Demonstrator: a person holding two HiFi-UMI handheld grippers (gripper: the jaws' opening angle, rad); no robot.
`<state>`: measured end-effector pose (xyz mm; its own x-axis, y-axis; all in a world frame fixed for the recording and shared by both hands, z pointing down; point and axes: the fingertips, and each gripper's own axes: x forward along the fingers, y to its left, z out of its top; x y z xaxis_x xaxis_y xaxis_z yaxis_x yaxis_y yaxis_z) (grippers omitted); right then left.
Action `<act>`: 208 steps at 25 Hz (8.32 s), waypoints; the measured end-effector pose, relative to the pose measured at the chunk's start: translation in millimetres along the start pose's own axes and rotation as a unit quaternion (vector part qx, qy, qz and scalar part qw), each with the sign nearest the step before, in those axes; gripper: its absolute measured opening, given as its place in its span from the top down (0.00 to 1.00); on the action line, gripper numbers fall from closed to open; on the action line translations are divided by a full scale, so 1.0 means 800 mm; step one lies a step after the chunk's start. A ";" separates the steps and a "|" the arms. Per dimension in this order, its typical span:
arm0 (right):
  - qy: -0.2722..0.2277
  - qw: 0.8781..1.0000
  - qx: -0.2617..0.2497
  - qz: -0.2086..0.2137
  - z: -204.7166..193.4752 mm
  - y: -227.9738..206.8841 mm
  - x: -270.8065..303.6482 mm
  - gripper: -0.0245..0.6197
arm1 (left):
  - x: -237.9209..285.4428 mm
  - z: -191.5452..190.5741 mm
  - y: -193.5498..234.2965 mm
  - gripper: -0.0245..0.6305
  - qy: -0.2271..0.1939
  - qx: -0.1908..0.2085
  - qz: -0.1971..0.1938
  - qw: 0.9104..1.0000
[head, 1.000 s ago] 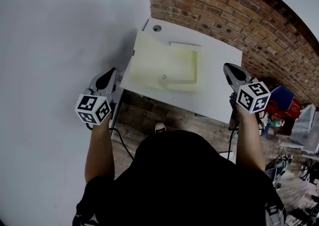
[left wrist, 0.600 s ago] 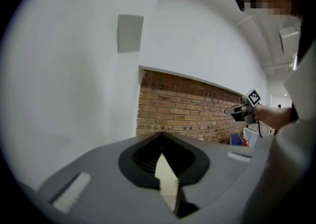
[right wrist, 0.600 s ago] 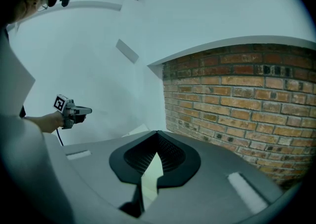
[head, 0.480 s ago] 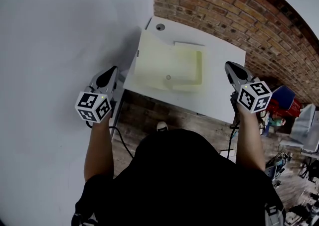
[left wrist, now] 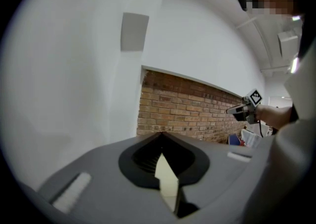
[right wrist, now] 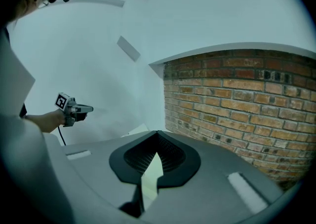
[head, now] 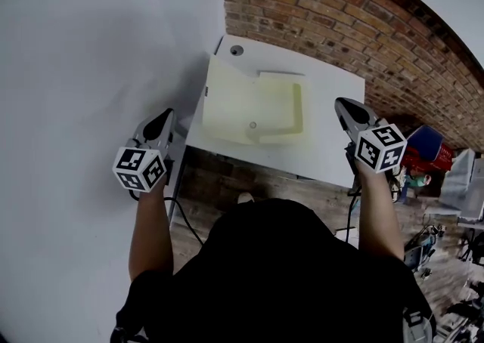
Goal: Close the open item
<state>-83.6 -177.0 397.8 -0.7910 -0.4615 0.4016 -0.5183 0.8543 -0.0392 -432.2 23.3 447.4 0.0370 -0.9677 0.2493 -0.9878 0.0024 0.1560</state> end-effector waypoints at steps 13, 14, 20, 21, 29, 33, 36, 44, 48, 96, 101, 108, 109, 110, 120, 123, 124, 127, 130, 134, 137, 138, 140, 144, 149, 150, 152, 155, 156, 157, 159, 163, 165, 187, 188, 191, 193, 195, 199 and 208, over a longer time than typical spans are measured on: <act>-0.015 1.000 0.006 0.000 0.006 -0.035 -0.019 0.96 | 0.018 0.004 -0.026 0.96 0.006 0.007 0.006 1.000; -0.016 1.000 0.007 0.002 0.004 -0.040 -0.019 0.96 | 0.020 0.004 -0.029 0.96 0.007 0.007 0.009 1.000; -0.017 1.000 0.011 0.019 0.005 -0.068 -0.009 0.96 | 0.038 0.003 -0.039 0.96 0.020 0.004 0.030 0.999; -0.016 1.000 0.011 0.023 0.005 -0.073 -0.006 0.96 | 0.041 0.003 -0.040 0.96 0.022 0.004 0.034 0.999; -0.013 0.999 0.006 0.045 0.008 -0.100 0.014 0.96 | 0.057 -0.009 -0.046 0.96 0.032 -0.004 0.059 0.998; -0.010 0.998 0.005 0.058 0.010 -0.108 0.026 0.96 | 0.062 -0.013 -0.041 0.96 0.037 -0.011 0.076 0.996; -0.007 0.998 0.002 0.067 0.009 -0.111 0.034 0.96 | 0.063 -0.019 -0.038 0.96 0.042 -0.015 0.087 0.995; 0.009 0.997 -0.003 0.083 0.003 -0.113 0.048 0.96 | 0.074 -0.039 -0.033 0.95 0.056 -0.016 0.094 0.994; 0.016 0.996 -0.007 0.086 0.001 -0.114 0.051 0.96 | 0.079 -0.053 -0.031 0.95 0.066 -0.020 0.095 0.993; 0.072 0.994 0.008 0.087 -0.041 -0.113 0.083 0.96 | 0.131 -0.249 0.000 0.63 0.261 -0.079 0.049 0.961; 0.074 0.994 0.008 0.085 -0.045 -0.114 0.079 0.96 | 0.130 -0.268 0.001 0.63 0.270 -0.089 0.047 0.958; 0.077 0.994 0.009 0.081 -0.048 -0.119 0.074 0.96 | 0.133 -0.284 0.004 0.63 0.274 -0.101 0.050 0.955; 0.078 0.994 0.008 0.081 -0.048 -0.119 0.074 0.96 | 0.133 -0.286 0.004 0.63 0.276 -0.102 0.049 0.954; 0.079 0.994 0.008 0.081 -0.048 -0.119 0.074 0.96 | 0.133 -0.290 0.004 0.63 0.280 -0.104 0.048 0.953; 0.083 0.994 0.010 0.070 -0.057 -0.129 0.067 0.96 | 0.138 -0.303 0.005 0.78 0.269 -0.120 0.048 0.954; 0.083 0.994 0.012 0.069 -0.059 -0.129 0.064 0.96 | 0.140 -0.304 0.004 0.81 0.272 -0.120 0.046 0.954; 0.083 0.994 0.012 0.069 -0.060 -0.129 0.064 0.96 | 0.141 -0.305 0.004 0.82 0.272 -0.120 0.045 0.954; 0.083 0.994 0.014 0.069 -0.061 -0.129 0.062 0.96 | 0.143 -0.306 0.001 0.84 0.279 -0.113 0.045 0.953; 0.084 0.994 0.015 0.070 -0.064 -0.130 0.061 0.96 | 0.144 -0.309 0.000 0.85 0.289 -0.094 0.047 0.952; 0.083 0.994 0.017 0.070 -0.066 -0.131 0.059 0.96 | 0.144 -0.306 -0.001 0.85 0.292 -0.083 0.049 0.952; 0.082 0.994 0.018 0.071 -0.066 -0.133 0.057 0.96 | 0.145 -0.303 -0.005 0.87 0.294 -0.074 0.049 0.952; 0.082 0.994 0.019 0.070 -0.067 -0.134 0.057 0.96 | 0.146 -0.302 -0.007 0.87 0.295 -0.071 0.049 0.952; 0.082 0.994 0.020 0.070 -0.069 -0.134 0.055 0.96 | 0.147 -0.300 -0.009 0.88 0.301 -0.057 0.048 0.951; 0.082 0.994 0.022 0.069 -0.073 -0.135 0.052 0.96 | 0.149 -0.292 -0.015 0.89 0.308 -0.033 0.046 0.950; 0.081 0.994 0.026 0.068 -0.075 -0.139 0.046 0.96 | 0.153 -0.280 -0.023 0.91 0.312 -0.025 0.045 0.949; 0.081 0.994 0.027 0.068 -0.076 -0.140 0.045 0.96 | 0.154 -0.279 -0.025 0.91 0.314 -0.027 0.043 0.948; 0.081 0.994 0.029 0.066 -0.078 -0.142 0.043 0.96 | 0.157 -0.275 -0.029 0.92 0.318 -0.027 0.042 0.947; 0.082 0.994 0.031 0.066 -0.081 -0.144 0.038 0.96 | 0.160 -0.266 -0.036 0.92 0.322 -0.018 0.040 0.946; 0.083 0.994 0.032 0.066 -0.082 -0.145 0.036 0.96 | 0.161 -0.263 -0.039 0.93 0.323 -0.014 0.039 0.945; 0.083 0.994 0.033 0.066 -0.083 -0.145 0.035 0.96 | 0.162 -0.260 -0.041 0.93 0.324 -0.011 0.038 0.945; 0.084 0.994 0.035 0.065 -0.085 -0.147 0.034 0.96 | 0.166 -0.255 -0.045 0.93 0.324 -0.005 0.035 0.945; 0.086 0.994 0.037 0.064 -0.090 -0.150 0.032 0.96 | 0.174 -0.248 -0.054 0.93 0.325 0.004 0.028 0.945; 0.087 0.993 0.038 0.064 -0.093 -0.151 0.030 0.96 | 0.177 -0.245 -0.061 0.94 0.326 0.005 0.023 0.945; 0.094 0.993 0.050 0.060 -0.118 -0.174 0.027 0.96 | 0.227 -0.212 -0.142 0.95 0.332 0.088 -0.030 0.939; 0.094 0.993 0.051 0.059 -0.118 -0.176 0.027 0.96 | 0.229 -0.210 -0.146 0.95 0.334 0.092 -0.031 0.938; 0.094 0.992 0.054 0.059 -0.121 -0.181 0.024 0.96 | 0.232 -0.207 -0.164 0.94 0.346 0.098 -0.039 0.933; 0.096 0.992 0.056 0.059 -0.124 -0.183 0.024 0.96 | 0.235 -0.206 -0.176 0.94 0.354 0.098 -0.043 0.929; 0.096 0.992 0.058 0.059 -0.127 -0.185 0.024 0.96 | 0.238 -0.206 -0.184 0.94 0.359 0.098 -0.047 0.927; 0.097 0.992 0.061 0.059 -0.131 -0.191 0.020 0.96 | 0.249 -0.216 -0.195 0.94 0.364 0.112 -0.059 0.923; 0.099 0.991 0.070 0.047 -0.146 -0.205 0.001 0.96 | 0.264 -0.230 -0.233 0.94 0.372 0.087 -0.101 0.919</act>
<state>39.1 -289.7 511.5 -0.7663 -0.3131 0.5611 -0.4961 0.8433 -0.2069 -212.0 -135.3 646.5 0.2512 -0.5036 0.8266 -0.9562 -0.2617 0.1312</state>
